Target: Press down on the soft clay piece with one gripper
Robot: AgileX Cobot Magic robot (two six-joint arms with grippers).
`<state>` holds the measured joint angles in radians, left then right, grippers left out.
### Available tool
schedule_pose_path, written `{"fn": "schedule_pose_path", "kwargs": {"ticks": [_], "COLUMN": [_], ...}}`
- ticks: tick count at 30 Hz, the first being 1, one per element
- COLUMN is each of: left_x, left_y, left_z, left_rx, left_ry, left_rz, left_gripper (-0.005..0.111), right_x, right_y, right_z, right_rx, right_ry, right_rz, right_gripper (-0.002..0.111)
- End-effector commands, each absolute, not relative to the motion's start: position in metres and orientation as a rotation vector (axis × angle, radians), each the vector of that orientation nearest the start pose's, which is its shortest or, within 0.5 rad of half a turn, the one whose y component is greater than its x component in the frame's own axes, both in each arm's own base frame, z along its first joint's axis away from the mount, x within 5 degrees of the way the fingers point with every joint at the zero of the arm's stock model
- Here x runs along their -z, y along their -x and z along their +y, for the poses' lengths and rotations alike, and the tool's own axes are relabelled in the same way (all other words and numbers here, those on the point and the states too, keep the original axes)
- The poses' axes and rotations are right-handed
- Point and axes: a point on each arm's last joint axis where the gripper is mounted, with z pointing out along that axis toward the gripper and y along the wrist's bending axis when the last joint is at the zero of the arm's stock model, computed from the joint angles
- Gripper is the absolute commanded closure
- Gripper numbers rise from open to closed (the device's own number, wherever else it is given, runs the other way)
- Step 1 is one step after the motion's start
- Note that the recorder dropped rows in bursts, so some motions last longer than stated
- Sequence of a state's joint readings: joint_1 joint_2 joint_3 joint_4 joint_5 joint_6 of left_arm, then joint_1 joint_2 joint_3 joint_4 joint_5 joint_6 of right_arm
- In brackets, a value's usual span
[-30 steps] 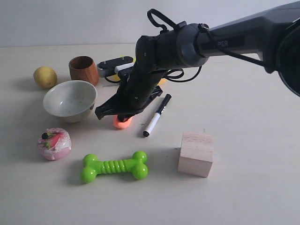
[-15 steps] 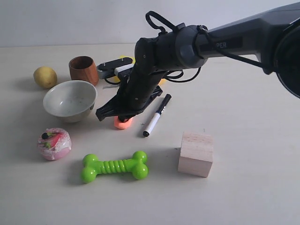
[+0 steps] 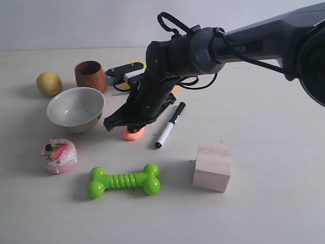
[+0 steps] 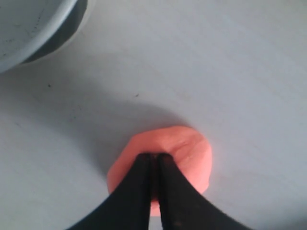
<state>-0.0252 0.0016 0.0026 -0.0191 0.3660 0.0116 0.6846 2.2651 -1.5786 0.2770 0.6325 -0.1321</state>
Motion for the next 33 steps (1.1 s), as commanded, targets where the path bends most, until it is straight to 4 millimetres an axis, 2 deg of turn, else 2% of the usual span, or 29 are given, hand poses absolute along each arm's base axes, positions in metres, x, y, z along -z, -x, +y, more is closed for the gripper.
{"fn": "schedule_pose_path", "kwargs": {"ticks": [1,14,20,30,33], "left_x": [-0.1812,-0.1812,-0.1812,-0.1812,-0.1812], "left_y": [-0.0532,-0.0532,-0.0532,-0.0532,-0.0532], "left_z": [-0.0023,-0.0023,-0.0023,-0.0023,-0.0023], "left_rx": [0.035,0.035,0.035,0.035,0.035], "left_ry": [-0.025,-0.025,-0.025,-0.025,-0.025], "left_rz": [1.838,1.838,1.838,1.838,1.838], "left_gripper": [0.107,0.107,0.107,0.107,0.107], "right_x": [-0.1065,-0.1064,-0.1063,-0.1063,-0.1063], "right_y": [-0.3495,-0.3477,-0.3471,-0.3470,-0.3470], "right_z": [0.3013,0.3020,0.3018,0.3019,0.3019], "right_rx": [-0.404,-0.428,-0.429,-0.432,-0.430], "right_ry": [0.860,0.843,0.843,0.841,0.850], "right_rz": [2.703,2.726,2.733,2.734,2.730], "right_gripper": [0.098,0.098,0.086,0.087,0.095]}}
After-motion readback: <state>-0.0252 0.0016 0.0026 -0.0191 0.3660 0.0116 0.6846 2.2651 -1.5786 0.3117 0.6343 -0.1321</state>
